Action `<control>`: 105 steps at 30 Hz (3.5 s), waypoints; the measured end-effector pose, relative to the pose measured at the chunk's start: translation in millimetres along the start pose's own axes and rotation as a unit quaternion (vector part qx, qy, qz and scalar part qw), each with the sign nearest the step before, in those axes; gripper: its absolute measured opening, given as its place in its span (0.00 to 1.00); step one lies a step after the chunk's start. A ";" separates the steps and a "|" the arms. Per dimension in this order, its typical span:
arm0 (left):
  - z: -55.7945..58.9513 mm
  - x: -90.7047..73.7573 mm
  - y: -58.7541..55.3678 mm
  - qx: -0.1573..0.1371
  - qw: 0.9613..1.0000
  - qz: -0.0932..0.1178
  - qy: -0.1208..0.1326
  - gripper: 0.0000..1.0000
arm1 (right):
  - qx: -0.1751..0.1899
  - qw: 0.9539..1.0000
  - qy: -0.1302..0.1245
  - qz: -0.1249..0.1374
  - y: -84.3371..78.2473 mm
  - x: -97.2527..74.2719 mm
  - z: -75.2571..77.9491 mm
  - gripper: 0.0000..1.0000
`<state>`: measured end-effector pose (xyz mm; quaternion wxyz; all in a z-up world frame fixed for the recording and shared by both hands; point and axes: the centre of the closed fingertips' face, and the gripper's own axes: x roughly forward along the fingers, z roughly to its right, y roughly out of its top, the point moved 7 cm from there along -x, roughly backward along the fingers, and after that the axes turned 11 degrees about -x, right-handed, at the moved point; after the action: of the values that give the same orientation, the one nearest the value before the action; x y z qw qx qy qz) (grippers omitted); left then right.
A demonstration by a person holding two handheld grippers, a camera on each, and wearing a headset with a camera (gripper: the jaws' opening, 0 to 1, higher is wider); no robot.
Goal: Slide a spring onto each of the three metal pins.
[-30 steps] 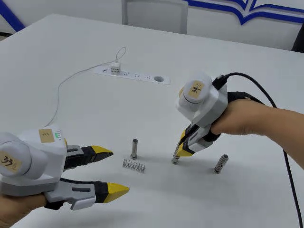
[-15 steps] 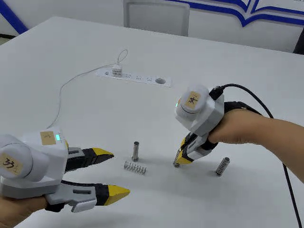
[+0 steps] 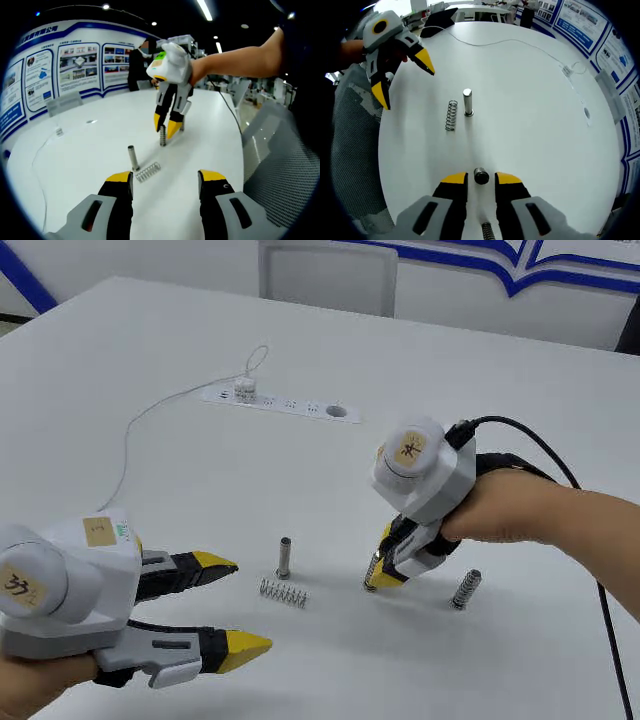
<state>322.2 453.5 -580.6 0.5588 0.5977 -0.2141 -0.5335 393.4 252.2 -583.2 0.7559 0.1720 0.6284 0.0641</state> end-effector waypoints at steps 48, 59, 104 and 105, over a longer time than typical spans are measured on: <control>-7.4 -5.9 -3.5 -0.003 1.000 -0.002 0.010 0.52 | 0.001 0.999 0.027 0.047 60.9 51.9 -32.4 0.14; -7.0 -6.5 -5.0 -0.003 1.000 -0.006 0.011 0.52 | -0.010 0.998 0.035 0.043 58.6 51.9 -38.3 0.11; 25.7 16.5 -0.9 0.060 0.995 -0.021 -0.073 0.15 | -0.139 0.984 0.081 0.076 70.3 -21.4 -86.0 0.11; 25.7 16.7 -1.1 0.061 0.995 -0.022 -0.074 0.14 | -0.139 0.984 0.081 0.076 70.3 -21.7 -86.1 0.11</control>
<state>304.9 428.3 -583.3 0.4924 0.5944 -0.2739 -0.5738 313.7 326.5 -552.1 0.7117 0.1073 0.6578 0.2219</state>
